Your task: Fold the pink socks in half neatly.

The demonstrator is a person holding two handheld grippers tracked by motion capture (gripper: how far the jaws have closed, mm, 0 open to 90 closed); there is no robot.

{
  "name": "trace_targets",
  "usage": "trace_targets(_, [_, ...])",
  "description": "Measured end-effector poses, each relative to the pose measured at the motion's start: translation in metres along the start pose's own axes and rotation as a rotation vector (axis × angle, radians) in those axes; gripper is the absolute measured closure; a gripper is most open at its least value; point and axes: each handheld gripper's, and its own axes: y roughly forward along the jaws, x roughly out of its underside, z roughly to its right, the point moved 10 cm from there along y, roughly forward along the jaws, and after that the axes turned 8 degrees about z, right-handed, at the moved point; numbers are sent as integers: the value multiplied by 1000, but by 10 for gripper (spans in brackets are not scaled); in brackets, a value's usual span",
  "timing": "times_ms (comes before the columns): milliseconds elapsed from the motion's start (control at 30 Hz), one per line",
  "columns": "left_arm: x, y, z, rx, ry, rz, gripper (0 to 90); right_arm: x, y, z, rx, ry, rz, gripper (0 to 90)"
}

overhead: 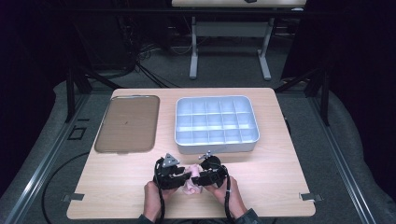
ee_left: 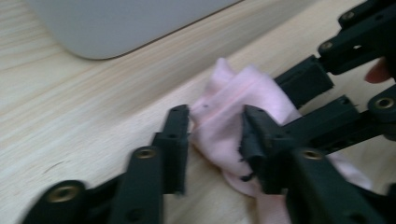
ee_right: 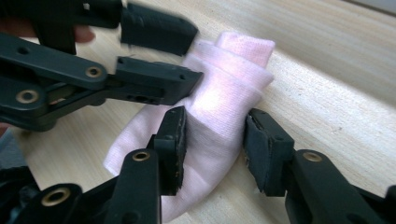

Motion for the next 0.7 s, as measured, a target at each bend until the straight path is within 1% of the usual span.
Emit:
trace_targets(33, [0, -2, -3, -14, -10, 8, 454, 0, 0, 0, -4, 3, 5, 605])
trace_targets(67, [1, -3, -6, -19, -9, 10, 397, 0, 1, -1, -11, 18, 18, 605])
trace_targets(133, [2, -6, -9, -32, -16, 15, 324, 0, 1, 0, -9, 14, 10, 606])
trace_targets(200, [3, -10, -14, -43, -11, 17, 278, 0, 1, 0, -8, 14, 10, 606])
trace_targets(267, [4, -12, -16, -56, -15, 19, 249, 0, 1, 0, -7, 15, 13, 606])
trace_targets(367, [7, -17, -22, -75, -5, 17, 217, 0, 1, 0, -9, 15, 12, 606])
trace_targets(400, [8, -18, -23, -80, -17, 21, 206, 0, 1, 0, -11, 15, 13, 606])
trace_targets(433, [9, -19, -26, -83, -11, 20, 196, 0, 1, 0, -10, 14, 14, 606])
trace_targets(500, [12, -22, -29, -98, -17, 18, 177, 0, 1, 0, -11, 14, 14, 605])
trace_targets(533, [13, -23, -32, -103, -18, 20, 170, 1, 0, 1, -10, 7, 11, 605])
trace_targets(633, [17, -28, -38, -118, -13, 15, 155, 0, 2, 0, -13, 17, 30, 605])
trace_targets(667, [19, -30, -40, -131, -20, 15, 153, 0, 1, 0, -10, 11, 22, 605])
trace_targets(700, [21, -32, -43, -134, -19, 13, 152, 0, 1, 1, -11, 9, 21, 605])
